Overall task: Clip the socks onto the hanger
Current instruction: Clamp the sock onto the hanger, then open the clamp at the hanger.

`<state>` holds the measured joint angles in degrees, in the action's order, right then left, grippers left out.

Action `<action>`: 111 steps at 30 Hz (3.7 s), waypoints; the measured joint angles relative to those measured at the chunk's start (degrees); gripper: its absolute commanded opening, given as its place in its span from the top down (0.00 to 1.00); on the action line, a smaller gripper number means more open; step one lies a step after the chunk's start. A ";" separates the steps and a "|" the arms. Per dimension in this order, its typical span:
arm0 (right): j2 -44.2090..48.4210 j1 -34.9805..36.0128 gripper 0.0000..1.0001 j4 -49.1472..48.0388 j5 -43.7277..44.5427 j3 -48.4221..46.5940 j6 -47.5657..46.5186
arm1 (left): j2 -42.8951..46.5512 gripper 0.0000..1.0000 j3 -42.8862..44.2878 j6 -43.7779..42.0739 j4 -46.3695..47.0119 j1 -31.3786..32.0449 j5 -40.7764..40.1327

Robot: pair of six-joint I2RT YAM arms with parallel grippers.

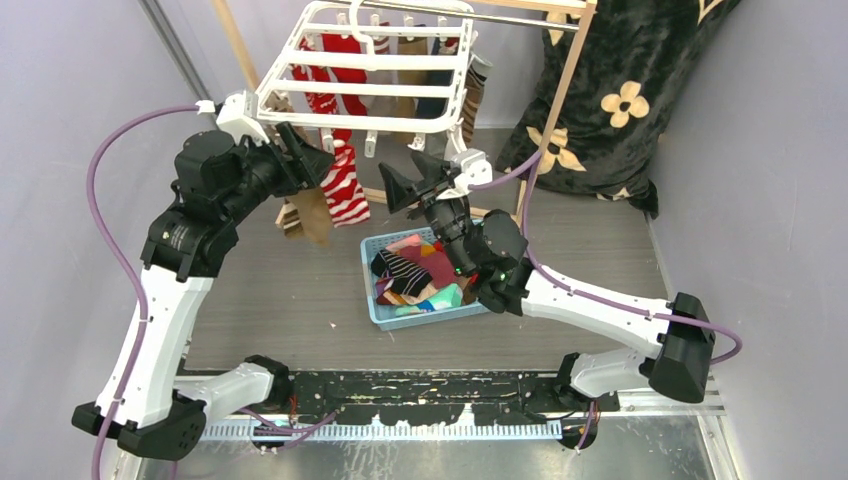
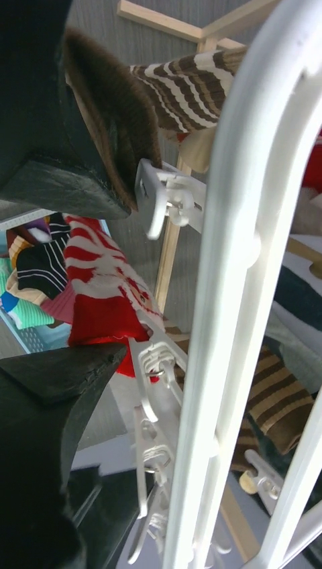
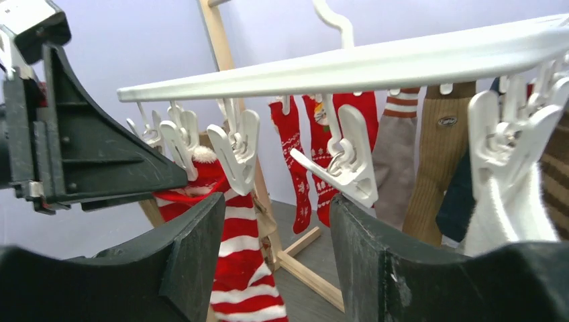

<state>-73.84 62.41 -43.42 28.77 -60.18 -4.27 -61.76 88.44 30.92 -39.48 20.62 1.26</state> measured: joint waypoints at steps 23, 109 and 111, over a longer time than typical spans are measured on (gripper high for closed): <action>-6.93 -0.96 0.54 -6.47 -0.70 -2.23 -5.03 | 4.39 0.29 -2.58 -4.61 0.24 0.00 10.82; 3.02 -19.06 0.94 13.81 -20.37 -4.00 4.63 | 6.60 0.19 -3.93 -10.10 -4.31 0.00 -0.48; 3.67 -17.73 0.95 14.67 -20.04 -4.00 5.07 | 8.90 0.17 -3.80 -10.86 -5.75 0.00 1.81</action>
<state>-70.17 44.69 -28.75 8.73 -64.18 0.80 -52.86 84.64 20.05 -45.23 20.62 3.07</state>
